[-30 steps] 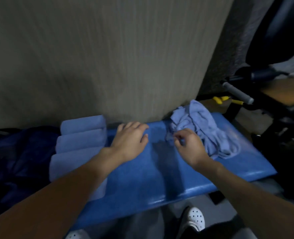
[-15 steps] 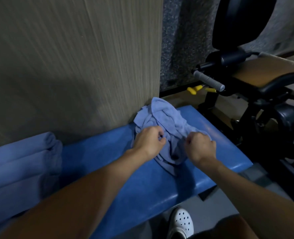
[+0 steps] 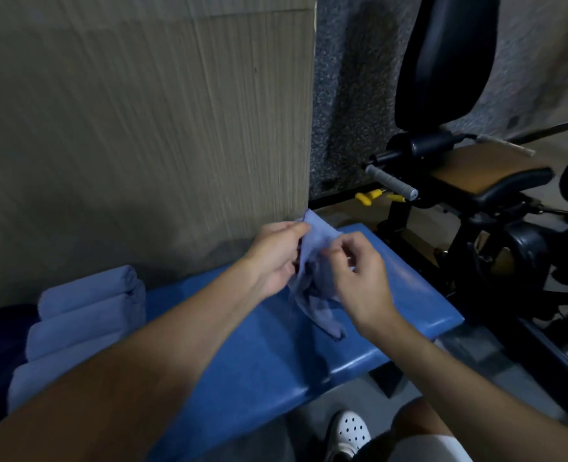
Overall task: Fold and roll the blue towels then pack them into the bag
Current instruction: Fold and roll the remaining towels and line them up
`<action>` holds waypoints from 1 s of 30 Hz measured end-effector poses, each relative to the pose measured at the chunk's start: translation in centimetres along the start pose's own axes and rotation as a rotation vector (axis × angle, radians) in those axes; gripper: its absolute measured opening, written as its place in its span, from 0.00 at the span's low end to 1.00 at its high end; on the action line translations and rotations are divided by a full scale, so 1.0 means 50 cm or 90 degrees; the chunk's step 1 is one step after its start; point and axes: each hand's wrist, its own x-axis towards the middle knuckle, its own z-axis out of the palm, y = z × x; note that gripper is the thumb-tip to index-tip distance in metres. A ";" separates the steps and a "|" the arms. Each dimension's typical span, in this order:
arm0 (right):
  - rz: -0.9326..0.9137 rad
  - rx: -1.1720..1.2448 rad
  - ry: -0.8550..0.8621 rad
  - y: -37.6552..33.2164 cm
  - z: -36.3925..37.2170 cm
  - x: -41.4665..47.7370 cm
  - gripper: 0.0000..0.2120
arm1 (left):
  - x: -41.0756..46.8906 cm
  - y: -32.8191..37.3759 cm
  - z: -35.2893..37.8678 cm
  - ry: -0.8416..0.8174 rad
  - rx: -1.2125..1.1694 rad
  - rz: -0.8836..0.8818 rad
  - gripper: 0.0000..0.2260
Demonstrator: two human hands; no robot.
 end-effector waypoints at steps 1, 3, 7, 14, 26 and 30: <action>0.045 -0.003 0.025 0.001 -0.008 -0.003 0.05 | -0.018 0.016 -0.007 -0.016 -0.002 0.020 0.06; 0.162 -0.023 0.039 0.009 -0.025 -0.006 0.04 | -0.053 0.049 -0.022 -0.037 -0.021 0.062 0.07; 0.298 -0.069 -0.012 0.012 -0.038 -0.030 0.07 | -0.122 0.106 -0.047 -0.039 0.018 0.154 0.09; 0.707 0.281 -0.086 -0.021 -0.042 -0.082 0.19 | -0.207 0.130 -0.112 -0.089 -0.089 0.056 0.11; 0.645 0.417 -0.182 -0.031 -0.031 -0.101 0.11 | -0.235 0.063 -0.291 0.029 0.003 -0.135 0.18; 0.590 0.398 -0.190 -0.055 -0.044 -0.082 0.12 | -0.237 0.049 -0.317 0.033 0.021 -0.236 0.12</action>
